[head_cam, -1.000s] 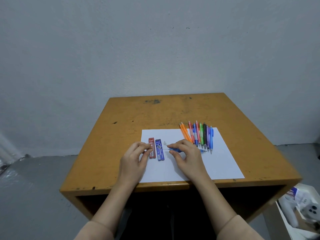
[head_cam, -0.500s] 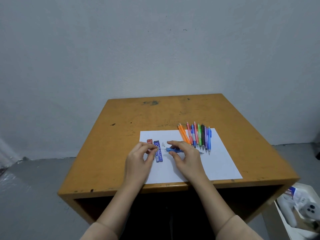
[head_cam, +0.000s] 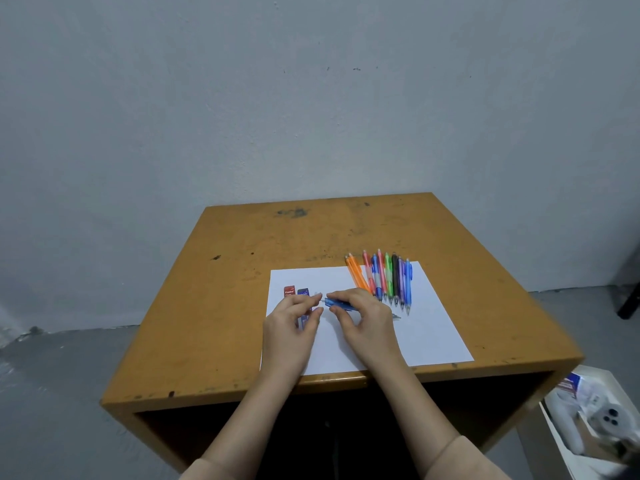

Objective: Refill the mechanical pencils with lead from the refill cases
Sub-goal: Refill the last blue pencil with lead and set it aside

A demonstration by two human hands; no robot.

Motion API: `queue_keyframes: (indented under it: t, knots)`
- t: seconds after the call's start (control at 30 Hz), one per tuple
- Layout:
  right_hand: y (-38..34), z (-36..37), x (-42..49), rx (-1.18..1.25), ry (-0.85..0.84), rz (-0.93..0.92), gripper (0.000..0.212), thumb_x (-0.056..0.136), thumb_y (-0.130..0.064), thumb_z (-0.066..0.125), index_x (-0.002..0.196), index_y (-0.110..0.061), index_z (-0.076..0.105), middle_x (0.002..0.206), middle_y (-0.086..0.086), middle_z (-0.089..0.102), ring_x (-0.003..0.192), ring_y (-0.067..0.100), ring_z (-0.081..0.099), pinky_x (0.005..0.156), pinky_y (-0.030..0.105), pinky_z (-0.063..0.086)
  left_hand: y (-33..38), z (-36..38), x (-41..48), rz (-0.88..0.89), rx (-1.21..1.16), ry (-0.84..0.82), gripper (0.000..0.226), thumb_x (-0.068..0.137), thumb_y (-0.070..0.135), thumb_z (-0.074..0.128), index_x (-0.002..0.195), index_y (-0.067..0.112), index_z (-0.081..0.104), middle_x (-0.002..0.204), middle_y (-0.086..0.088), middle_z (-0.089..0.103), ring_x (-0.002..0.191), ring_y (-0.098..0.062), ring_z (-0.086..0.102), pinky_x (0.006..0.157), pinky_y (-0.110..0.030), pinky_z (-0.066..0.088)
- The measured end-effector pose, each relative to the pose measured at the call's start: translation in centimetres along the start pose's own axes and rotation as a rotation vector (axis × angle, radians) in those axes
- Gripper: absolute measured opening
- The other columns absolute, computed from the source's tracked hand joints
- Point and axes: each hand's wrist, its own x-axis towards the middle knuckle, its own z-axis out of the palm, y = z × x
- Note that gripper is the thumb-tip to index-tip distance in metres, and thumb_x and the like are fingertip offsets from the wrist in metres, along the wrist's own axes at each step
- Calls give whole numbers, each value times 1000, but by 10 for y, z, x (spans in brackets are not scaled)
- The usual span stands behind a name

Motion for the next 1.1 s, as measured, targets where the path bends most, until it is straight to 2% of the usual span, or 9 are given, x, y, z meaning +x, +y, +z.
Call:
queue_keyframes:
  t: [0.17, 0.23, 0.4, 0.57, 0.7, 0.8, 0.9, 0.97, 1.1]
  knots:
    - [2, 0, -1, 3, 19, -12, 19, 87, -12, 66, 105, -16, 71, 103, -5, 68, 93, 0, 54, 85, 6, 39, 4, 0, -2, -29, 21, -59, 28, 86, 9, 67, 113, 16, 70, 101, 12, 62, 92, 5, 55, 76, -1, 38]
    - [2, 1, -1, 7, 34, -28, 18, 87, -11, 67, 104, -15, 71, 101, -4, 68, 94, 3, 57, 85, 9, 42, 5, -1, -4, -40, 23, -93, 30, 87, 9, 65, 116, 17, 68, 104, 12, 61, 96, 0, 56, 82, -5, 41]
    - [0, 3, -1, 0, 84, -32, 18, 86, -11, 68, 103, -14, 72, 99, -3, 66, 91, 3, 56, 81, 5, 41, 8, -1, -6, -41, 23, -138, 36, 89, 9, 62, 124, 16, 62, 116, 6, 61, 109, -6, 54, 83, 2, 35]
    - [-1, 3, 0, 26, 84, -41, 18, 86, -11, 67, 104, -14, 72, 99, -3, 66, 90, 0, 55, 80, 3, 42, 11, -2, -5, -56, 36, -152, 38, 90, 11, 61, 127, 18, 60, 125, 2, 60, 122, -8, 49, 96, -17, 39]
    - [-3, -1, 3, 42, 73, -43, 19, 86, -11, 67, 105, -13, 72, 100, -2, 67, 91, 2, 56, 81, 4, 43, 17, -4, -4, -57, 25, -160, 40, 91, 11, 59, 131, 20, 57, 129, 4, 57, 121, 5, 36, 99, -19, 37]
    - [-10, -7, 8, 53, 88, -58, 18, 86, -12, 67, 103, -14, 73, 99, -6, 67, 91, -2, 54, 81, 5, 42, 18, -7, -2, -43, -10, -129, 38, 91, 12, 59, 128, 23, 59, 124, 4, 61, 124, -13, 49, 101, -32, 43]
    - [-21, -14, 16, 96, 94, -56, 16, 86, -14, 68, 101, -18, 73, 93, -23, 60, 91, -4, 54, 82, 15, 46, 22, -13, 2, -14, -20, -94, 36, 90, 11, 60, 124, 26, 61, 117, 8, 63, 108, -9, 57, 87, -11, 42]
    - [-30, -20, 21, 161, 96, -36, 17, 85, -13, 69, 99, -23, 74, 91, -31, 58, 90, -1, 57, 82, 20, 47, 28, -17, 6, 4, -42, -76, 36, 89, 10, 61, 121, 26, 62, 111, 12, 63, 101, -7, 59, 77, -3, 40]
    - [-52, -33, 32, 410, 89, 69, 30, 82, -8, 71, 92, -36, 70, 89, -18, 69, 82, -1, 60, 71, 14, 45, 39, -26, 16, 38, -63, -47, 35, 89, 13, 63, 119, 31, 63, 105, 20, 62, 94, 4, 57, 74, -3, 39]
